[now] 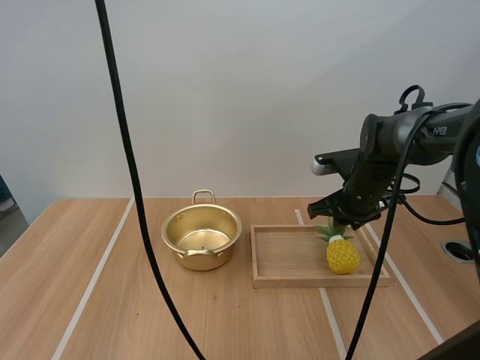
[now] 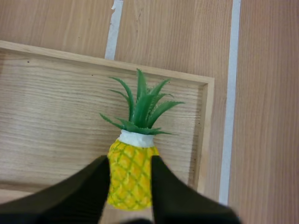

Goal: Open the pot, put the pineapple inside, and close it

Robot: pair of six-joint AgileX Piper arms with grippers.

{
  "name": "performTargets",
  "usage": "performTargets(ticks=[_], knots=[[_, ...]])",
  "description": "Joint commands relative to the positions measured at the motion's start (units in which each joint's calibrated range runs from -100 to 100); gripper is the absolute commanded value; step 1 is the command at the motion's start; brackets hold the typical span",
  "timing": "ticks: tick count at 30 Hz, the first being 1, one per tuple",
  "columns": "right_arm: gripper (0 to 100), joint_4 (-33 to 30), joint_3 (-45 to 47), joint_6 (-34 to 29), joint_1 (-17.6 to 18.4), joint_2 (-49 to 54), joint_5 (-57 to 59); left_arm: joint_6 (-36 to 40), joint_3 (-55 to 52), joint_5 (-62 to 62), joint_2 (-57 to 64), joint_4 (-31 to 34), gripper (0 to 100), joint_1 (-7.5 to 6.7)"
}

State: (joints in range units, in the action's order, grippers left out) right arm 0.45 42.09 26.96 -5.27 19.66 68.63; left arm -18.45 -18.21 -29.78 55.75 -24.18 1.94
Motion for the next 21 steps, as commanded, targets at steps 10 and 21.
performTargets(ticks=[10, 21], knots=[[100, -0.45, -0.33, -0.1, -0.24, -3.26, 2.2, 0.41, 0.51, 2.01, 0.4, -0.38, 0, 0.0], [100, 0.18, -0.33, 0.29, -0.24, -7.69, 2.06, 0.41, 0.51, 2.01, 0.4, -0.38, 0, 0.0]])
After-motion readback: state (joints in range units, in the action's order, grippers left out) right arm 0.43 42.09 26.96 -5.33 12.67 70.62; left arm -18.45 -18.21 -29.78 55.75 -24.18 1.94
